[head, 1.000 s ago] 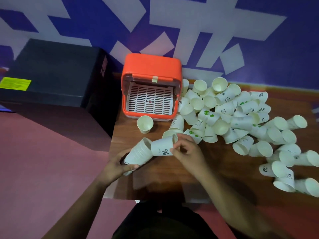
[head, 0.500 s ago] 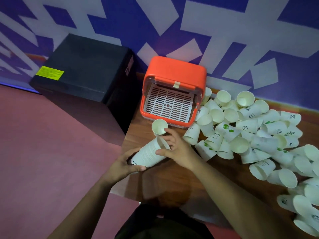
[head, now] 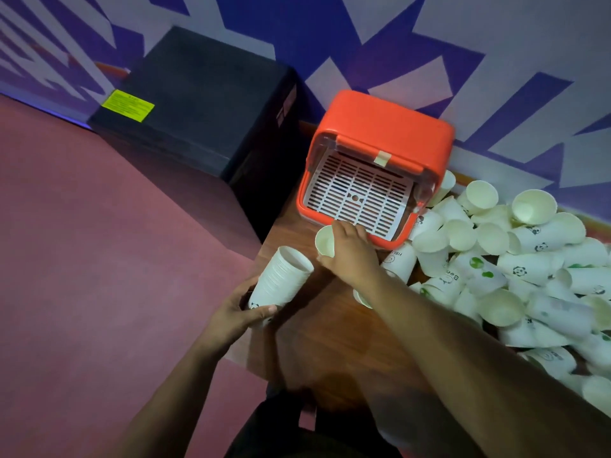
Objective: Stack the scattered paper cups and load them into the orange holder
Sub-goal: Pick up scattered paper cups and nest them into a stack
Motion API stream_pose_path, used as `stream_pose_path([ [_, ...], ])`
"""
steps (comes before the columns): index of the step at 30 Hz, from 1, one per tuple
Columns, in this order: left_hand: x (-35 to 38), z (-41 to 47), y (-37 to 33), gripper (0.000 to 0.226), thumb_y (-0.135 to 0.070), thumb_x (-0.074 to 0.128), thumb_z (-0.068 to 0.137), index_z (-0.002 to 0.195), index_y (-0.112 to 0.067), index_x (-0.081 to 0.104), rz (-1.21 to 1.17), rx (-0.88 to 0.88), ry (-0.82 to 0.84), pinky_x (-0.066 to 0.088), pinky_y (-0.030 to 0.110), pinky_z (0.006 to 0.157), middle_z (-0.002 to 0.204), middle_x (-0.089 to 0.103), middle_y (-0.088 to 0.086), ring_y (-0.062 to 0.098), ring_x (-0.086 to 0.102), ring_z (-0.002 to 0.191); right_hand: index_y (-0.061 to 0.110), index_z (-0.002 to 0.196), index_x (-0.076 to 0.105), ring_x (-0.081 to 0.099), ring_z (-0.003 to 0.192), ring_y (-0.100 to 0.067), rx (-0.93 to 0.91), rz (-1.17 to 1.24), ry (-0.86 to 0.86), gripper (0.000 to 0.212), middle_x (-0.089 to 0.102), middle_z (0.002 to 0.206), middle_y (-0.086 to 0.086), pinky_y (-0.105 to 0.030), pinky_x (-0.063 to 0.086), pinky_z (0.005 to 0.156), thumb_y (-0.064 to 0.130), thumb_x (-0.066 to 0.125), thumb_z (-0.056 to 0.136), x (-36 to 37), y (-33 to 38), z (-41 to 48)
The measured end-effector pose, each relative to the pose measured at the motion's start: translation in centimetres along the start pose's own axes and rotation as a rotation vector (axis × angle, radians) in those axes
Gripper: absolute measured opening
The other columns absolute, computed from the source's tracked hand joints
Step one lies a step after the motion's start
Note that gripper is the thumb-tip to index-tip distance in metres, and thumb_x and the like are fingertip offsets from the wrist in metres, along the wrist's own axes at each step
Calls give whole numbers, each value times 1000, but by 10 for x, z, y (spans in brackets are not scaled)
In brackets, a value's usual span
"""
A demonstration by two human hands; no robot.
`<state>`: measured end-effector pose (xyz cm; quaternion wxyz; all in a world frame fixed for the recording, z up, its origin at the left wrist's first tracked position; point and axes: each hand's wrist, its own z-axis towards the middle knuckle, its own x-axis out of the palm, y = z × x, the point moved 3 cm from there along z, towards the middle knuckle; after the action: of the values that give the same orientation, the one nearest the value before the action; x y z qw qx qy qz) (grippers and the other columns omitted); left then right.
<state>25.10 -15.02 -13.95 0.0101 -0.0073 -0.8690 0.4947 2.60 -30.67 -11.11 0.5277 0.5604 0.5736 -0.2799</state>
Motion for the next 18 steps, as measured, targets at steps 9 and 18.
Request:
stream_pose_path([
  [9, -3, 1, 0, 75, -36, 88, 68, 138, -23, 64, -46, -10, -47, 55, 34, 97, 132, 71, 2, 21, 67, 122, 10, 125, 61, 44, 128, -31, -141, -231, -104, 49, 50, 140, -10, -44, 36, 109, 39, 67, 86, 13, -4, -6],
  [18, -2, 11, -13, 72, -39, 88, 63, 131, -29, 66, -18, -15, -48, 58, 26, 88, 126, 74, -1, 18, 69, 117, 32, 139, 41, 57, 103, -4, 238, 815, -93, 69, 54, 117, 15, -29, 50, 89, 44, 75, 81, -49, -11, -30],
])
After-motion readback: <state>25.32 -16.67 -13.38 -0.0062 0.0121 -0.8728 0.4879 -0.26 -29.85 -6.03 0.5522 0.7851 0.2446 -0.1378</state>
